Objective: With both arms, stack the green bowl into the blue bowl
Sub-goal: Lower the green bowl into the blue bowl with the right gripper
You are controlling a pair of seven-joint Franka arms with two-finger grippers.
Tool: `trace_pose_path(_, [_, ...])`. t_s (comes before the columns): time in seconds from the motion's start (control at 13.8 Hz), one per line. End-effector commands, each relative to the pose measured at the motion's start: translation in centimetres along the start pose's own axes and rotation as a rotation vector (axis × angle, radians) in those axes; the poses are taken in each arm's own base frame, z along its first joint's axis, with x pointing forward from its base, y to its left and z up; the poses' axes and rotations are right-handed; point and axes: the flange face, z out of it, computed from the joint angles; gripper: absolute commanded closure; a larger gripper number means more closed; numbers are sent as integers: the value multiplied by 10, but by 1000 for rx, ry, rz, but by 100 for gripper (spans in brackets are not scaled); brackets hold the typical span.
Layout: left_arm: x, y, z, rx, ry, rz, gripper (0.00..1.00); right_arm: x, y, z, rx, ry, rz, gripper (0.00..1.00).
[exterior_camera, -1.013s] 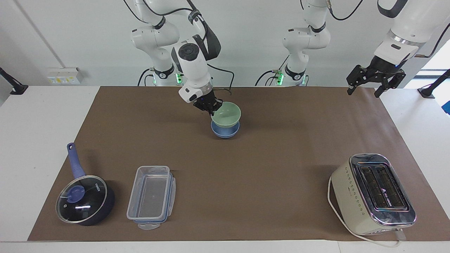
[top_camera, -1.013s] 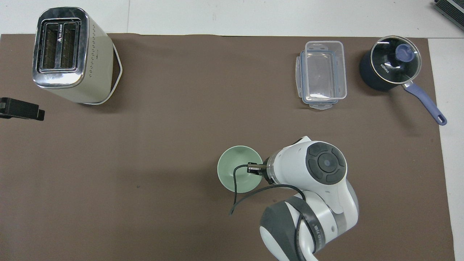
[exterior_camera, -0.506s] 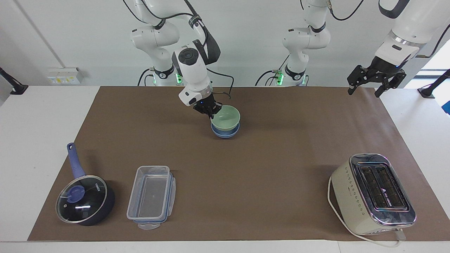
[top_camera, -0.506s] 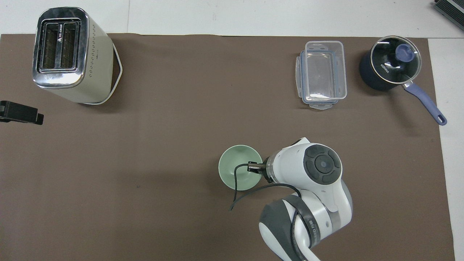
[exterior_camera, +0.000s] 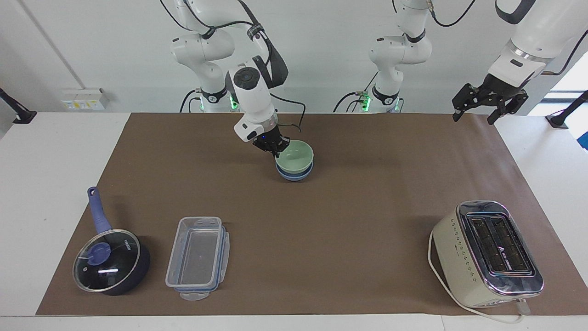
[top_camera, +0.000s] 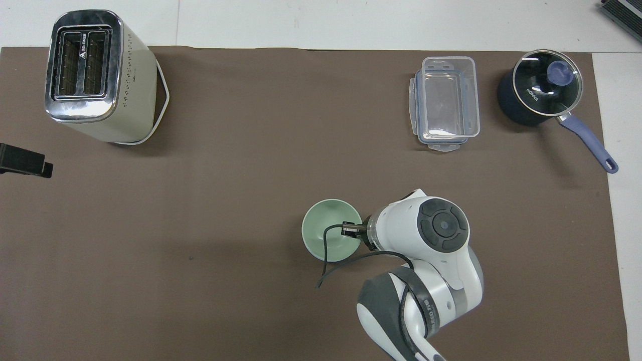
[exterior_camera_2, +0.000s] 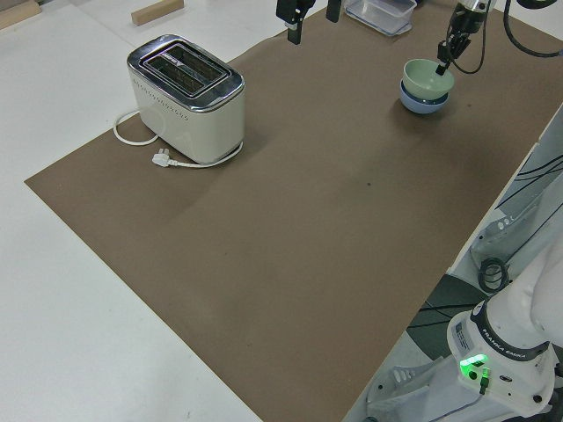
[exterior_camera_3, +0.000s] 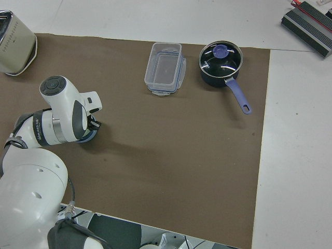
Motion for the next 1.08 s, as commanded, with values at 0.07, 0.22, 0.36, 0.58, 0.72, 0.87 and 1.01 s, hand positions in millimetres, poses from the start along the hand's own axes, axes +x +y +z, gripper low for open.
trace_pose_path(0.07, [2,1,-5,21,-5,-16,0,-1,-1,4,18,6,5,100])
trace_pose_path(0.22, [1,2,-4,21,-5,-14,0,0,1,5,15,5,5,100])
trace_pose_path(0.36, [1,1,-4,21,-5,-14,0,0,1,5,14,6,4,100])
trace_pose_path(0.58, [1,2,-4,21,-6,-11,0,-1,1,7,12,3,2,100])
trace_pose_path(0.72, [1,2,-4,21,-5,-13,0,-1,3,10,10,5,3,100])
trace_pose_path(0.87, [1,2,-4,21,-5,-13,0,-1,3,13,12,9,2,100])
trace_pose_path(1.01, [1,1,-4,21,-5,-14,0,1,4,21,15,15,6,100])
